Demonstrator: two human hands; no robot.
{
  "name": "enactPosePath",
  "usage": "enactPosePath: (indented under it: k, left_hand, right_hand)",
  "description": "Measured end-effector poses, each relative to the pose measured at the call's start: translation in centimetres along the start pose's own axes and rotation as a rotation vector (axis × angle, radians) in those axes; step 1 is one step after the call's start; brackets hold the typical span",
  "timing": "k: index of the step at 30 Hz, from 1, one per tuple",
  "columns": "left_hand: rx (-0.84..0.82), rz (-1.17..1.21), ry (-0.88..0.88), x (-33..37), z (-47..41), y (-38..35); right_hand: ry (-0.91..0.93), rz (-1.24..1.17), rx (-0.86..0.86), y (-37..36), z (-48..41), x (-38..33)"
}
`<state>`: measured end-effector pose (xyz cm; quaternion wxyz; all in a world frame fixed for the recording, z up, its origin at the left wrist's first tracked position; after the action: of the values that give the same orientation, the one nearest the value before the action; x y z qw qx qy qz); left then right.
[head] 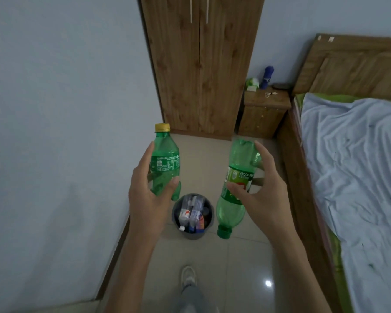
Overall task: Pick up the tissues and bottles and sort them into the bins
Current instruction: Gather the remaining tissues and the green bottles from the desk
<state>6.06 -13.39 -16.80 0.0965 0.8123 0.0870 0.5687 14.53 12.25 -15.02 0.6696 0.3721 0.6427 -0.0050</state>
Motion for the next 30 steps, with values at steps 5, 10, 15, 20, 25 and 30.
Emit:
enactPosePath:
  k: [5,10,15,20,25,30]
  left_hand:
    - [-0.053,-0.051,-0.024,-7.1,-9.2,-2.7]
    - [-0.143,-0.138,-0.003,-18.8,-12.5,-6.8]
    - [-0.212,-0.212,0.067,-33.6,-10.8,-11.2]
    - [-0.263,-0.243,0.171,-49.8,-6.7,-15.0]
    - [-0.397,-0.288,0.357,-64.6,-2.1,-18.2]
    - [-0.459,-0.34,0.459,-71.9,0.9,-19.8]
  right_hand:
    - [-0.044,0.088,0.003,-7.2,-7.8,3.0]
    - [-0.148,0.189,-0.043,-15.0,-12.8,12.0]
    - [-0.28,0.251,-0.05,-23.7,-15.5,24.8]
    - [-0.357,0.31,-0.143,-33.5,-16.3,38.0]
    - [-0.486,0.404,-0.257,-40.6,-15.0,49.2]
    - [-0.523,0.458,-0.273,-43.1,-14.1,56.4]
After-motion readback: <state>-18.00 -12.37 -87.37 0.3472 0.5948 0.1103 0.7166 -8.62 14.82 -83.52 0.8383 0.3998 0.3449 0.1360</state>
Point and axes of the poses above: each hand's wrist, its own z-axis away from the middle knuckle, its own y-axis out of the back of the hand, x = y × z, the point moved 5 cm from there along -z, towards the middle knuckle, and after that the axes turned 5 degrees about -y, right-handed, at the moved point
